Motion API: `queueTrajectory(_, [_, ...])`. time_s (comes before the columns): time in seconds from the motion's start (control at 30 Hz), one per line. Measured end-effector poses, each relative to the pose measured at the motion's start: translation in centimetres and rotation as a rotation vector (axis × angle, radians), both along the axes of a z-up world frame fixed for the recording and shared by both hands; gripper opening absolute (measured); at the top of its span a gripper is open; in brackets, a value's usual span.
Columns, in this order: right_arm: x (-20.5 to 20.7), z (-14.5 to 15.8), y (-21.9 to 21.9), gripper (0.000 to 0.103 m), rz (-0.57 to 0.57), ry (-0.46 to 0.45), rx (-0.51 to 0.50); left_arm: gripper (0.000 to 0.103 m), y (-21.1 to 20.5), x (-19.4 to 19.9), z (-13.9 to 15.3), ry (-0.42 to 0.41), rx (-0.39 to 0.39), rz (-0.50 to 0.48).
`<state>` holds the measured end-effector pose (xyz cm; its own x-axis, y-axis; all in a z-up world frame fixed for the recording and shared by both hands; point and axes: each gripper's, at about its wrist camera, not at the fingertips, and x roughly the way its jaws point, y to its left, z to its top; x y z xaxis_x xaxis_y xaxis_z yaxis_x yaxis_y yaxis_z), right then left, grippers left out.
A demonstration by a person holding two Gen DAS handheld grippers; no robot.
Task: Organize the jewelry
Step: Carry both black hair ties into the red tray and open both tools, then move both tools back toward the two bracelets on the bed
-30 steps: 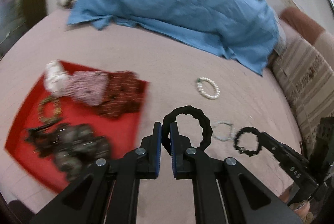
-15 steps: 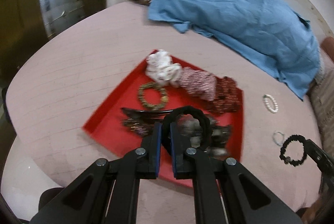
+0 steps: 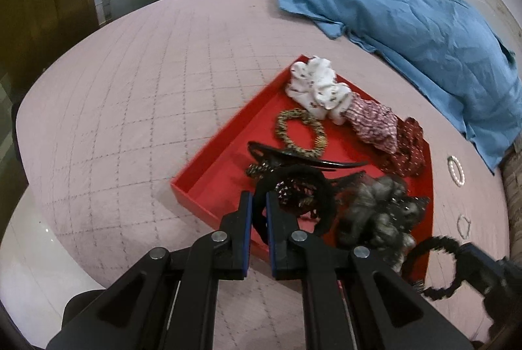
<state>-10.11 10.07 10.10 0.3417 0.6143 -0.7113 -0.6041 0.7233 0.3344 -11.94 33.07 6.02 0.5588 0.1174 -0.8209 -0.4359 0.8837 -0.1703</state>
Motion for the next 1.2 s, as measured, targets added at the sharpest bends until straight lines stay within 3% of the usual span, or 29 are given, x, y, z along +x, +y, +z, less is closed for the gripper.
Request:
queueTrajectory(0.27, [0.5, -2.8, 4.3, 0.01, 0.049, 0.071, -0.053, 0.008, 1.0, -0.3, -0.4, -0.052, -0.049, -0.007])
queueTrajectory(0.47, [0.9, -4.1, 4.7, 0.01, 0.03, 0.098, -0.087, 0.011, 1.3, -0.7, -0.4, -0.075, -0.072, -0.004])
queueTrajectory(0.63, [1.4, -4.4, 4.0, 0.011, 0.005, 0.127, -0.078, 0.035, 1.4, -1.3, 0.5, -0.111, -0.092, 0.007])
queueTrajectory(0.7, [1.2, -4.2, 3.8, 0.011, 0.002, 0.127, -0.073, 0.04, 1.4, -1.6, 0.8, -0.125, -0.104, 0.012])
queueTrajectory(0.73, [1.2, -4.1, 3.7, 0.014, 0.001, 0.125, -0.073, 0.04, 1.5, -1.7, 1.0, -0.133, -0.114, 0.015])
queueTrajectory(0.83, [0.9, -3.7, 3.4, 0.035, -0.006, 0.122, -0.061, 0.041, 1.8, -2.1, 1.5, -0.148, -0.139, 0.027])
queueTrajectory(1.2, [-0.8, -1.4, 0.7, 0.043, -0.025, 0.055, -0.033, 0.05, 0.8, -2.9, 3.4, -0.161, -0.099, 0.028])
